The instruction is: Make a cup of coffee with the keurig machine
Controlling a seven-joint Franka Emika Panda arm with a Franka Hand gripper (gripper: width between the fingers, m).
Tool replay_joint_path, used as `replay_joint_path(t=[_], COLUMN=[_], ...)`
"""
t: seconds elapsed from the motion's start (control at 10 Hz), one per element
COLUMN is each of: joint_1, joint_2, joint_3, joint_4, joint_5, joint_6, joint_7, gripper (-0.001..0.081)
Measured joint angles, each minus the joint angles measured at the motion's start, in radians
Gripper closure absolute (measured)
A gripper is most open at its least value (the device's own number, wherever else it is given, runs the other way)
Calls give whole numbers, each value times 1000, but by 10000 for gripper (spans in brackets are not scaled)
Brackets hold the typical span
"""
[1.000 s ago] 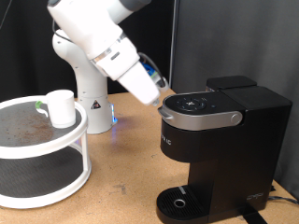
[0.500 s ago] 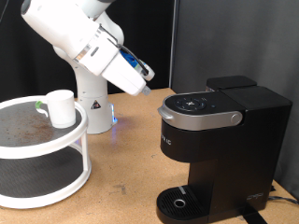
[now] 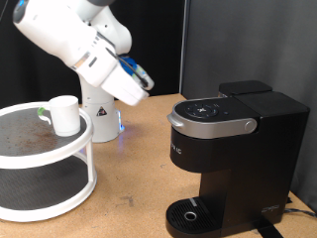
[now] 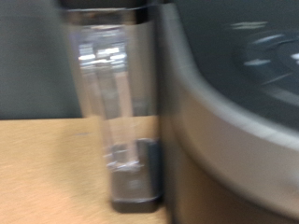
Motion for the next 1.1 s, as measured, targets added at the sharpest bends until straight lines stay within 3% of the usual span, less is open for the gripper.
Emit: replay_joint_path(t=[0.2,0.4,0.5,0.6,0.7,0.8,0.9,1.1], joint_1=[-38,-63,-63,-68,-76,-86,-100,-125], joint_2=[-34,-69,-66,-69,-90,-130,-173,-236], joint_3=[-18,-44,-41,-26,-3,2,-12,-61], joint_4=[-2,-3,-5,-23,-65,-110,-132,-135], joint_5=[-149,-196,-196,-196,-178,-156,-154,-165], joint_6=[-88,-163,-149,-76,57,128,118,22], joint_7=[-48,-78,-66,-15,2,-2,-16,-65], gripper=[801,801,801,801,801,801,801,801])
